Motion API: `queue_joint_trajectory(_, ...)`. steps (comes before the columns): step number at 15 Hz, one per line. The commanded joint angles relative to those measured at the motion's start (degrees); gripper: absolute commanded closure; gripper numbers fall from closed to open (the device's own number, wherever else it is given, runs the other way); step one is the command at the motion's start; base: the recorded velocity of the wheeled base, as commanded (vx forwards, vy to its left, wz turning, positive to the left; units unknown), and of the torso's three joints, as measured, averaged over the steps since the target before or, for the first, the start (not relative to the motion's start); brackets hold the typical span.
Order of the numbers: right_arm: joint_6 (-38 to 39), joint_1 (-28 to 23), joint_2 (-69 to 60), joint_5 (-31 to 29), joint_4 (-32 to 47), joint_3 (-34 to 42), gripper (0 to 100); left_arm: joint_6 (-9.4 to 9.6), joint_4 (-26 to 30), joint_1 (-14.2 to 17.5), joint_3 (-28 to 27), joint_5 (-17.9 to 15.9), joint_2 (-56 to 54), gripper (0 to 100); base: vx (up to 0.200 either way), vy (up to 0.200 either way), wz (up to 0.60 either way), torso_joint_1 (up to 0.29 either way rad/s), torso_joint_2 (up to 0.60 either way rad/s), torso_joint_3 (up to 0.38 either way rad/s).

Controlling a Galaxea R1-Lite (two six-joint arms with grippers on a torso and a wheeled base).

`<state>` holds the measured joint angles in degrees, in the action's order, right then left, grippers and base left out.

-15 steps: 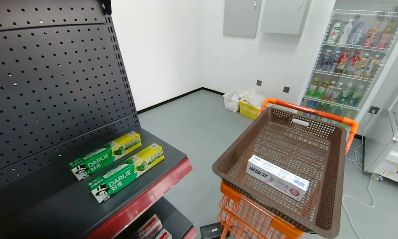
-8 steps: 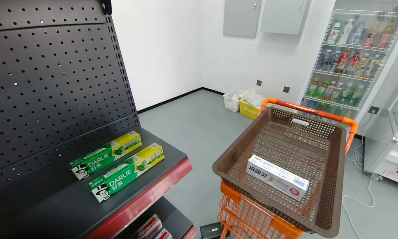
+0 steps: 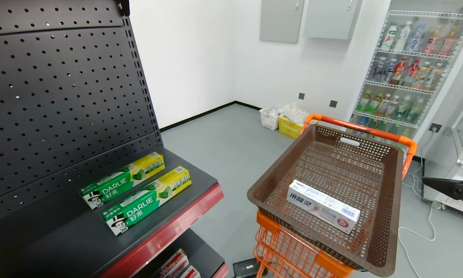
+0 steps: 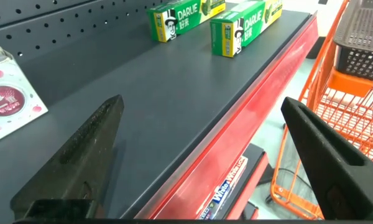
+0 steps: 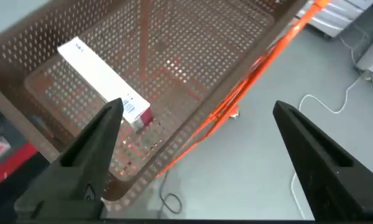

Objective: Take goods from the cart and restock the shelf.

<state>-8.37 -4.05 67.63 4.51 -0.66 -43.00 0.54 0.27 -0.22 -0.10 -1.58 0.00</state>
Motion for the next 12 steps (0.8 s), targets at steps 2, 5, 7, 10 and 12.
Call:
queue_joint_trajectory(2,-9.73,0.18,12.08,6.21,1.98,-6.93,0,-0.01,0.00,0.04,0.01,0.00,0.00,0,0.000,0.000,0.00,0.000,0.00,0.000)
queue_joint_trajectory(5,-11.05,3.26,16.74,12.19,5.58,-10.62,0,-0.01,0.00,0.04,0.01,0.00,0.00,0,0.000,0.000,0.00,0.000,0.00,0.000)
queue_joint_trajectory(7,-11.05,5.19,20.96,14.56,8.13,-14.57,0,-0.01,0.00,0.04,0.01,0.00,0.00,0,0.000,0.000,0.00,0.000,0.00,0.000)
queue_joint_trajectory(10,-11.66,7.48,25.62,15.53,16.30,-23.71,0,-0.01,0.00,0.04,0.01,0.00,0.00,0,0.000,0.000,0.00,0.000,0.00,0.000)
queue_joint_trajectory(12,-19.05,8.18,29.31,18.08,22.63,-28.55,0,-0.01,0.00,0.04,0.01,0.00,0.00,0,0.000,0.000,0.00,0.000,0.00,0.000)
